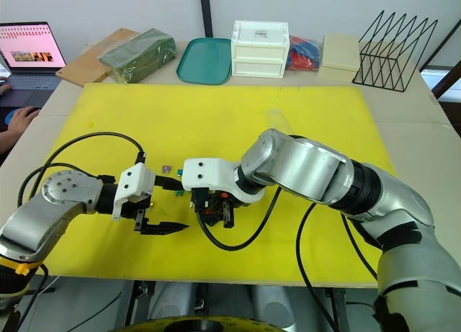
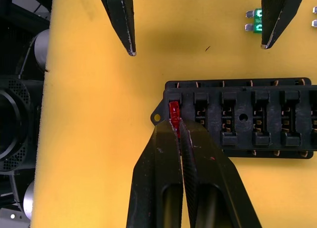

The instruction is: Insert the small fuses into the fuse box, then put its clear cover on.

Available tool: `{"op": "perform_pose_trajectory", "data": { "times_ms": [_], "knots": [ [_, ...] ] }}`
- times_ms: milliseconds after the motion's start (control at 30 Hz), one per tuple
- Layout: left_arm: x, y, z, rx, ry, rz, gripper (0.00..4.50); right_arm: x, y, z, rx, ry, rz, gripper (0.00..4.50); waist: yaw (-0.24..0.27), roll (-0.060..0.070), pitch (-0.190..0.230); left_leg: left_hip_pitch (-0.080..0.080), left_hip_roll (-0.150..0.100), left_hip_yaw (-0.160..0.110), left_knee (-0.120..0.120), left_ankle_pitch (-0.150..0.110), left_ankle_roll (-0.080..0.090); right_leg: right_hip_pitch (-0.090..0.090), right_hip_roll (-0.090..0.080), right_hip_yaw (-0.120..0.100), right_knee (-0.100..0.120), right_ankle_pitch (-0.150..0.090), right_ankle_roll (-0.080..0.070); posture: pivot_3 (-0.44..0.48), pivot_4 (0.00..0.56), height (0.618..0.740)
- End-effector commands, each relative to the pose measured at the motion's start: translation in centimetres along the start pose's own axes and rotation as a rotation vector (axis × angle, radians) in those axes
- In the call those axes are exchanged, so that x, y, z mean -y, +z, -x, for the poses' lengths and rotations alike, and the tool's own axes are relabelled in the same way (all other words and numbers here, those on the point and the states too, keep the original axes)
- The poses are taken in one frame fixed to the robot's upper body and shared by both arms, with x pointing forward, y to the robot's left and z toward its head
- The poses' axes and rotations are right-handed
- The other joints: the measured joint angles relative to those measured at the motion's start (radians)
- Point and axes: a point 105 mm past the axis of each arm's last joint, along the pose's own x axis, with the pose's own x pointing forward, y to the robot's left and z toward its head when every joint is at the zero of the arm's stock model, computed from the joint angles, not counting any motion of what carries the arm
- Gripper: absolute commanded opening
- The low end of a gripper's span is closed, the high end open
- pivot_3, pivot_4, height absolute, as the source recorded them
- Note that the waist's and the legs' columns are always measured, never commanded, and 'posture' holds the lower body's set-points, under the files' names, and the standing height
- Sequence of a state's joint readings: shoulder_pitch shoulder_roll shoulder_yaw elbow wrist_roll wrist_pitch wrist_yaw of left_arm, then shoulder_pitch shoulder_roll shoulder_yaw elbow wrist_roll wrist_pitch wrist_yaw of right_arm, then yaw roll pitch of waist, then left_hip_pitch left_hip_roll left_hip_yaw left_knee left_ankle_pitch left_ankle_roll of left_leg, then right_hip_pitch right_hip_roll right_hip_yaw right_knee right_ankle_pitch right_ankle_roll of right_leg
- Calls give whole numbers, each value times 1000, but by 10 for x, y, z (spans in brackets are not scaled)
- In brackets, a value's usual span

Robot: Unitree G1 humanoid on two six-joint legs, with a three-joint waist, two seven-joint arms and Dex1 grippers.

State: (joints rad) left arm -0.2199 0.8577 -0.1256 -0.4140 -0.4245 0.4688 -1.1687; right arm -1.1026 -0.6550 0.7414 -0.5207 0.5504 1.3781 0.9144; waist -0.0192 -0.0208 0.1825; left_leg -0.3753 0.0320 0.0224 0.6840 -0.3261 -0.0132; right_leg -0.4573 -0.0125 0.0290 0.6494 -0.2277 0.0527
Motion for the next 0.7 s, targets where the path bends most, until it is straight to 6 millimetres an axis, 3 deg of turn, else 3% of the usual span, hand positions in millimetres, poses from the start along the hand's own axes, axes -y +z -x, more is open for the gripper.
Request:
{"op": "perform_pose_trajectory", "data": {
  "times_ms": [33, 700],
  "knots": [
    [1, 9, 0, 18, 3, -37, 4474, 1, -1, 1, -9, -35, 30, 0, 0, 0, 0, 0, 0, 0, 0, 0, 0, 0, 0, 0, 0, 0, 0, 0, 150, 740],
    [-4, 11, -1, 24, 25, -37, 4474, 22, -7, -1, -86, -212, 133, 0, -1, 0, -1, 2, 0, 0, 0, 0, 0, 2, 0, 0, 0, 0, 0, 0, 150, 740]
  ]
}}
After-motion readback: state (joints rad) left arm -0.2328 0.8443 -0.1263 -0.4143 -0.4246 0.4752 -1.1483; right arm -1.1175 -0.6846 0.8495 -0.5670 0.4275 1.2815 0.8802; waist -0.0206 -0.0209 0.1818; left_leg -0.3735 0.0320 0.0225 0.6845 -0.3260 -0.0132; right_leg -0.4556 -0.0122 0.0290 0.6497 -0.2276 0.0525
